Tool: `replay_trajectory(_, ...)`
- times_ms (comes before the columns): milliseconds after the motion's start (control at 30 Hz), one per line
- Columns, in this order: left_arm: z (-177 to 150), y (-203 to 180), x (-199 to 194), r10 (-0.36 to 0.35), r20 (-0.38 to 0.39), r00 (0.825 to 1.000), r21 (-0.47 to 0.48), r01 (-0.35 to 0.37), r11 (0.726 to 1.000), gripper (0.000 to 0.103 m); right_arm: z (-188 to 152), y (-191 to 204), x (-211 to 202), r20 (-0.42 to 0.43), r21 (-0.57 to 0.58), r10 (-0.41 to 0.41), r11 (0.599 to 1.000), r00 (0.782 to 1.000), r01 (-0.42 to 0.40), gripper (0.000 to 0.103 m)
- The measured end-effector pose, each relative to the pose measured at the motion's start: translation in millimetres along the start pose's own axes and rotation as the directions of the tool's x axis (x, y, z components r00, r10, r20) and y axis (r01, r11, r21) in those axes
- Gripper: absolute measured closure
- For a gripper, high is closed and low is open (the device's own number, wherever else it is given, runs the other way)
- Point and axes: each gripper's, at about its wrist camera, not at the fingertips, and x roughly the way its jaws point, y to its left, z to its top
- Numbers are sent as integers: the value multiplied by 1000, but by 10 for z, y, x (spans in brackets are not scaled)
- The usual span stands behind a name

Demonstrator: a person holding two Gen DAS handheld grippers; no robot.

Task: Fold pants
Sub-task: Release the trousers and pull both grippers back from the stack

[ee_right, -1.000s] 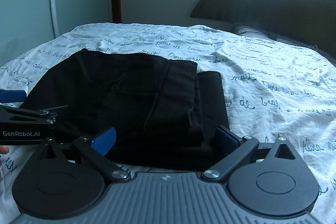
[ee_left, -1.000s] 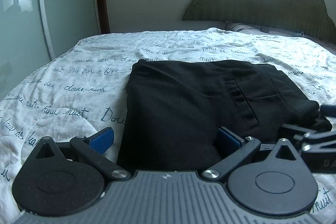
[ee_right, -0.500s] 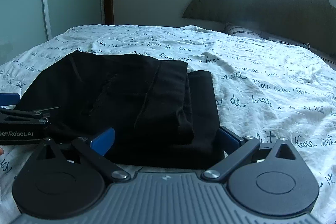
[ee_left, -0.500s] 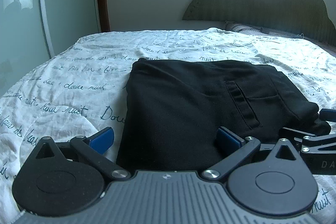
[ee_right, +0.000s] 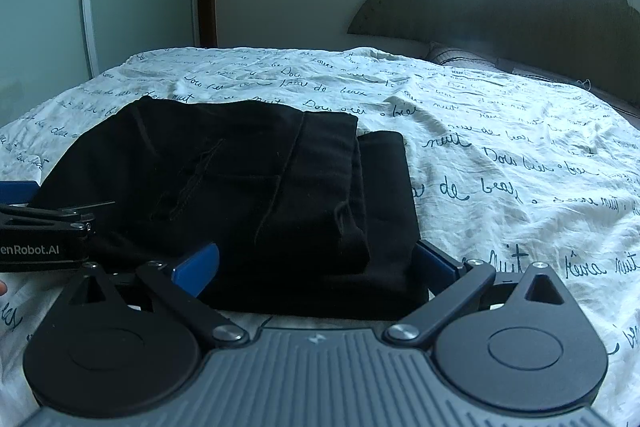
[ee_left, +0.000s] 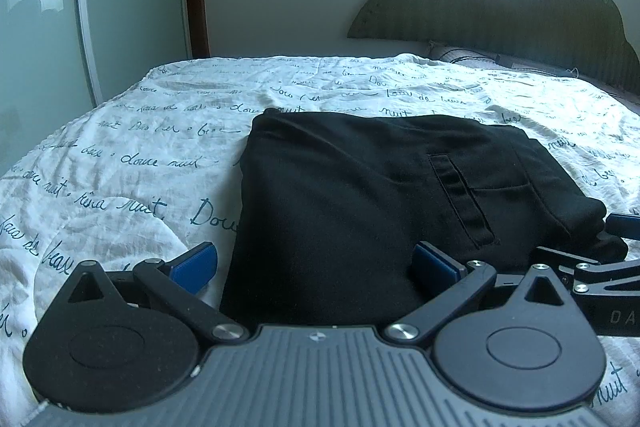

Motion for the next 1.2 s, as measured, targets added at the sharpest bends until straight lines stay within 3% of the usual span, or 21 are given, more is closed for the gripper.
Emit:
replay_trajectory(700, -5, 12, 4, -3, 1, 1000, -3, 3, 1000, 0, 6, -28, 6, -3, 13, 10, 1000, 1000, -10, 0)
replay_trajectory(833, 28, 64, -6, -36, -27, 999, -24, 36, 999, 0, 12, -29, 3, -9, 16, 12, 1000, 1000, -11, 0)
replay_trajectory(933, 43, 140, -127, -58, -41, 997, -58, 56, 997, 0, 18, -14, -34, -14, 16, 3, 1000, 1000, -3, 0)
replay_trajectory(1200, -108, 174, -569, -73, -53, 996, -14, 72, 997, 0, -117, 143, -370, -43, -6, 1, 1000, 999, -2, 0)
